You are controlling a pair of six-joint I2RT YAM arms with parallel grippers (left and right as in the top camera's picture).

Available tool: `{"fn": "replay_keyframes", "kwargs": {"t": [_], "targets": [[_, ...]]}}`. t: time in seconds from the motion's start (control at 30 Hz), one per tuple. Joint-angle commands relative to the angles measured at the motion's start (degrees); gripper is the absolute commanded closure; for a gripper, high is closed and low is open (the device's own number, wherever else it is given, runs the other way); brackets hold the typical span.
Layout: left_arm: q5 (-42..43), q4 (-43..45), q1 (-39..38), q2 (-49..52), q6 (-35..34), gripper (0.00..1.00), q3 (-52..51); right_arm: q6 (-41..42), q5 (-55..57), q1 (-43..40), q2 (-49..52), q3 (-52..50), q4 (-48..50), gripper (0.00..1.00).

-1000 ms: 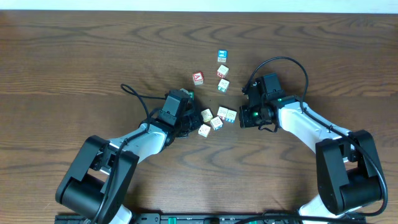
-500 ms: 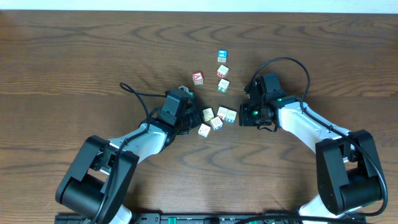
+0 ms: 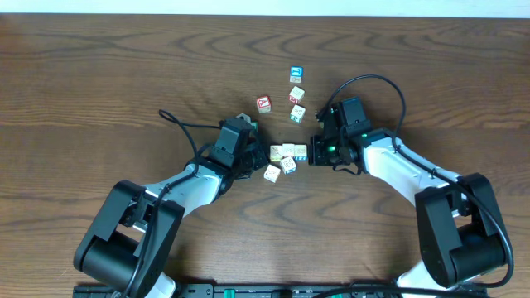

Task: Lift 5 blocks

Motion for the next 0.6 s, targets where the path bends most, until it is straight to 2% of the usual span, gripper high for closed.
{"fn": "replay_keyframes", "kwargs": {"t": [0.0, 0.17, 0.33, 0.57], "targets": [[-0.11, 0.07, -0.11, 0.74, 1.81, 0.93, -0.55, -7.50, -0.22, 1.25, 0.37, -0.22, -0.31, 0.99], [-0.11, -0.13, -0.11, 0.74, 2.01, 0.93, -0.55, -12.28, -0.20, 1.22, 0.37, -0.22, -0.33, 0.99], [-0.09, -1.38, -0.11, 0.74, 2.84, 0.93, -0.55, -13.09, 0.11, 1.18, 0.37, -0.22, 0.33, 0.99], [-1.95, -3.43, 1.66, 0.74, 5.77, 0.92, -0.55, -10.45, 5.97, 0.59, 0.37, -0.22, 0.22, 0.99]]}}
